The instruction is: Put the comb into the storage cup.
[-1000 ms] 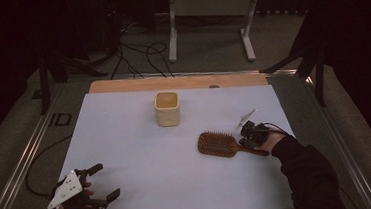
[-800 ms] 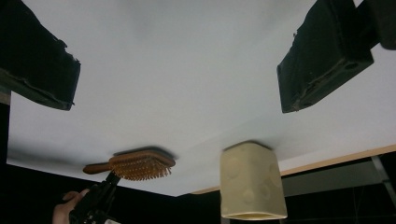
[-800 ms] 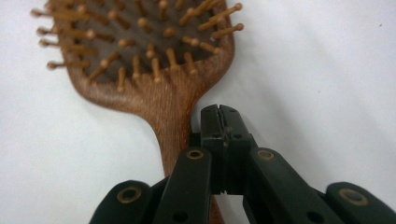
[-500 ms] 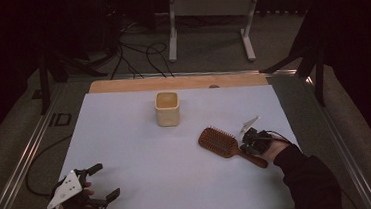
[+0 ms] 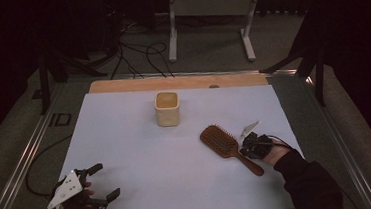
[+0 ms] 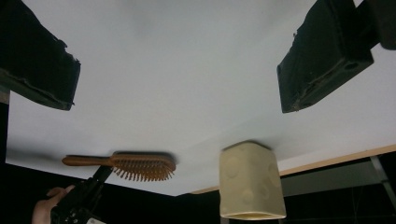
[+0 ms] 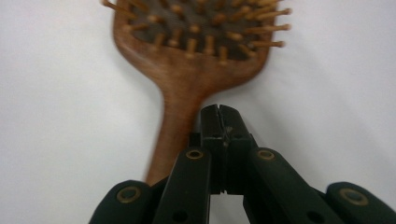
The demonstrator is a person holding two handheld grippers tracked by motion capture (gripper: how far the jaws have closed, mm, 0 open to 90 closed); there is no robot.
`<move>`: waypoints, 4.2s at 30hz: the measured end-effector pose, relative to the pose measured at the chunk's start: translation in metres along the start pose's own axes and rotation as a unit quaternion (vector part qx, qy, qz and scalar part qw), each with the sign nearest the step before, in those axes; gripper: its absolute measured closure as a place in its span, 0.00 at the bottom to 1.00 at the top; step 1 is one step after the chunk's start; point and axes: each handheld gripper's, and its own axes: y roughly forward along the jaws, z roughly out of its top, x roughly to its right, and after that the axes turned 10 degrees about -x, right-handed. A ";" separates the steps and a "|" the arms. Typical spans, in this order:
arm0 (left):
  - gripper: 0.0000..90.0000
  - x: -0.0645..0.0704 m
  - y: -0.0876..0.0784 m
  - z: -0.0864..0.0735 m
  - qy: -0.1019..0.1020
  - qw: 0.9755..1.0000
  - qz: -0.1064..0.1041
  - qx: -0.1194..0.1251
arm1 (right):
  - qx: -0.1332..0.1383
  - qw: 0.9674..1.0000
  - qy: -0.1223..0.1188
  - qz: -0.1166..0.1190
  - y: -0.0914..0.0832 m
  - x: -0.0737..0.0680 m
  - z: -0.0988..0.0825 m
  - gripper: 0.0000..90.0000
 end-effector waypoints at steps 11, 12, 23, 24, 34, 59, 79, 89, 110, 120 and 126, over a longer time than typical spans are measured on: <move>0.00 0.000 0.000 0.000 0.000 1.000 0.000 0.000 | 0.011 0.999 0.029 -0.014 -0.021 -0.002 -0.003 1.00; 0.00 0.000 0.000 0.000 0.000 1.000 0.000 0.000 | 0.011 1.000 0.024 -0.016 -0.024 -0.003 -0.002 0.99; 0.00 0.000 0.000 0.000 0.000 1.000 0.000 -0.001 | 0.005 1.000 0.000 -0.022 -0.044 -0.018 0.006 0.94; 0.00 0.000 0.000 0.000 0.000 1.000 0.000 -0.001 | 0.002 1.000 -0.001 -0.022 -0.045 -0.019 0.006 0.93; 0.00 0.000 0.000 0.000 0.001 1.000 0.000 -0.002 | -0.018 1.000 -0.018 -0.018 -0.045 -0.028 0.013 0.72; 0.00 0.000 0.000 0.000 0.003 1.000 -0.001 -0.004 | -0.063 0.997 0.047 0.025 -0.022 -0.023 0.031 0.12; 0.00 0.000 0.000 0.000 0.000 1.000 -0.003 -0.001 | -0.096 0.992 0.077 0.036 -0.001 -0.017 0.037 0.46; 0.00 -0.001 0.000 0.000 -0.002 1.000 -0.005 0.001 | -0.117 0.989 0.085 0.038 0.003 -0.017 0.040 0.64; 0.00 -0.001 -0.001 -0.001 -0.007 1.000 -0.011 0.003 | -0.117 0.986 0.117 0.029 0.003 -0.020 0.039 0.81; 0.00 -0.002 0.000 -0.001 -0.010 1.000 -0.009 0.002 | -0.059 0.991 0.122 0.020 0.002 -0.025 0.024 0.82; 0.00 -0.002 0.000 -0.001 -0.012 1.000 -0.008 0.001 | -0.016 0.991 0.132 0.020 0.002 -0.025 0.015 0.82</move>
